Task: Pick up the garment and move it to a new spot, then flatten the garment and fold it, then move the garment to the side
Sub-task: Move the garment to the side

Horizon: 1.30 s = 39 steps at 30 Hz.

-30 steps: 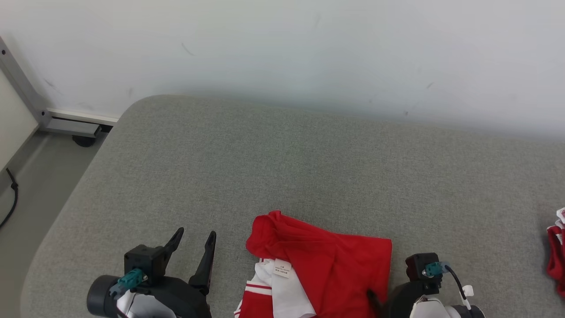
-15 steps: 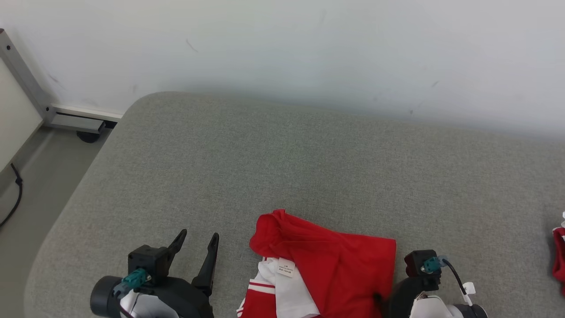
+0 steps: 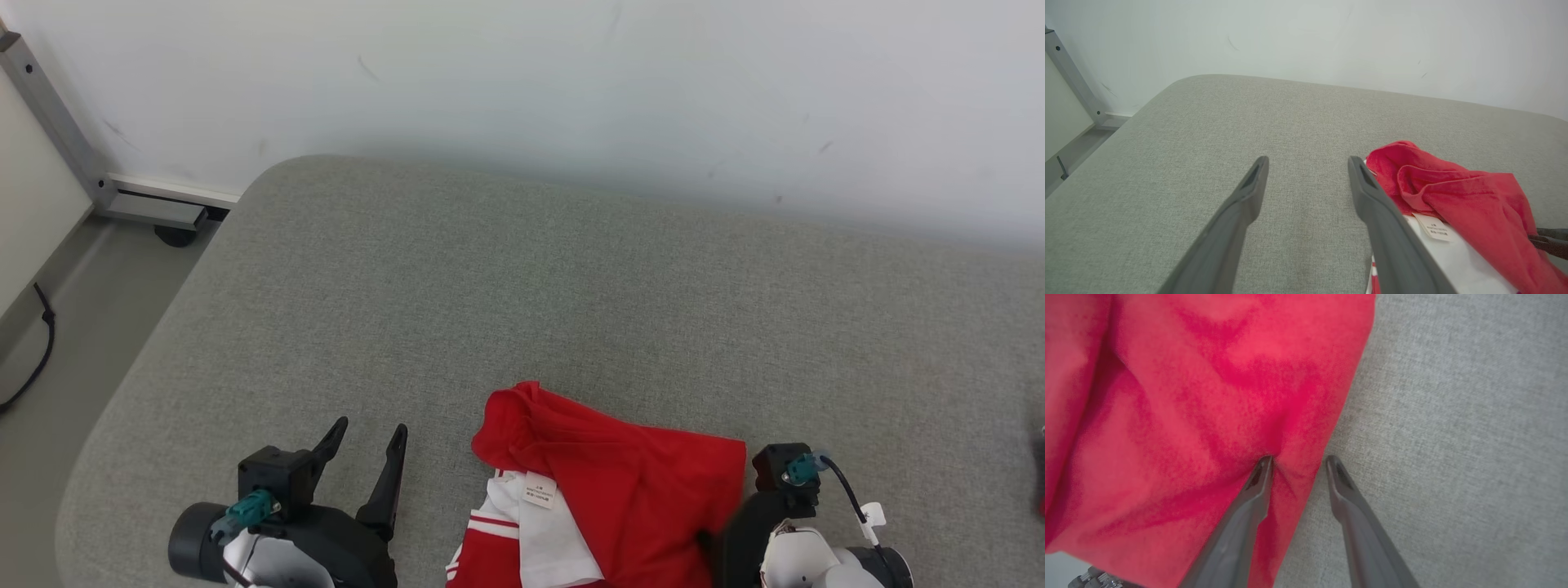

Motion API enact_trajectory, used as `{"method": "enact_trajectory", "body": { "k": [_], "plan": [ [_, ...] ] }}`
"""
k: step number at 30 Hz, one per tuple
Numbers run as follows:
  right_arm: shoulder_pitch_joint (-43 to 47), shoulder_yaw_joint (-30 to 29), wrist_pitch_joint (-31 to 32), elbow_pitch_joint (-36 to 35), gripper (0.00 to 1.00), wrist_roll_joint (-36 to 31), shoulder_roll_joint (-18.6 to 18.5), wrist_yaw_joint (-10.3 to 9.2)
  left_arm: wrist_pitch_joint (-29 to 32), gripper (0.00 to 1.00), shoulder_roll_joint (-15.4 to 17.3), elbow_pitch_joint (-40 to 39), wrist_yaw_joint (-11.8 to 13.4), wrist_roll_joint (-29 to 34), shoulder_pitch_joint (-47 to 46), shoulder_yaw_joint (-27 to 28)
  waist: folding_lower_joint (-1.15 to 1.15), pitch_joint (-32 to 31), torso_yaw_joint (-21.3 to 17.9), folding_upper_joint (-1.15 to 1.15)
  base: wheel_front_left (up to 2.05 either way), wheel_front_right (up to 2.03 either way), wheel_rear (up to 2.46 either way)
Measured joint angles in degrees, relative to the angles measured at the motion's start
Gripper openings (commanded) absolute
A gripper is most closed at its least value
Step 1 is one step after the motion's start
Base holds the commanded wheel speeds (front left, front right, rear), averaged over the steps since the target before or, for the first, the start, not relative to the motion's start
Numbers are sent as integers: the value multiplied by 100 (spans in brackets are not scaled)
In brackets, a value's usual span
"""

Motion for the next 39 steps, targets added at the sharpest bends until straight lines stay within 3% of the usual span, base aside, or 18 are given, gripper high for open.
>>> {"method": "enact_trajectory", "body": {
  "k": [4, 5, 6, 7, 8, 16, 25, 30, 39],
  "plan": [
    [-38, 60, 46, 0, 40, 53, -11, 0, 0, 100, -7, 29, 0, 0, -13, -2, 0, 23, 34, 0, 0, 0, 0],
    [-68, 79, 82, 3, 26, 71, -11, 0, 0, 100, -8, 38, 0, 0, -15, -2, 0, 28, 41, 0, 0, 0, 0],
    [-93, 101, 88, 10, 18, 71, -12, 0, 0, 100, -9, 44, 0, 0, -18, -2, 0, 32, 47, 0, 0, 0, 0],
    [-99, 120, 113, 9, 18, 79, -11, 0, 0, 100, -9, 47, 0, 0, -19, -1, 0, 35, 52, 0, 0, 0, 0],
    [-99, 133, 123, 3, 0, 102, -11, 0, 0, 100, -10, 51, 0, 0, -22, -1, 0, 38, 55, 0, 0, 0, 0],
    [-153, 205, 281, -387, 0, -82, -76, 0, -19, 100, 11, 63, 9, -3, -35, 77, 0, 43, -8, 0, 0, 0, 0],
    [-470, 76, 573, -1524, 0, -575, -1158, 67, -97, 100, -19, 130, 52, -38, -9, 81, 0, -42, -201, 1, 0, 0, 0],
    [-441, -81, 839, -1779, 0, -682, -1501, 66, -109, 100, -48, 143, 52, -44, -1, 52, 0, -135, -289, 0, 0, 0, 0],
    [-207, -322, 1193, -2365, 0, -904, -1749, 51, -116, 100, -52, 159, 52, -45, 24, 33, 0, -219, -371, 1, 0, 0, 0]
  ]
}}
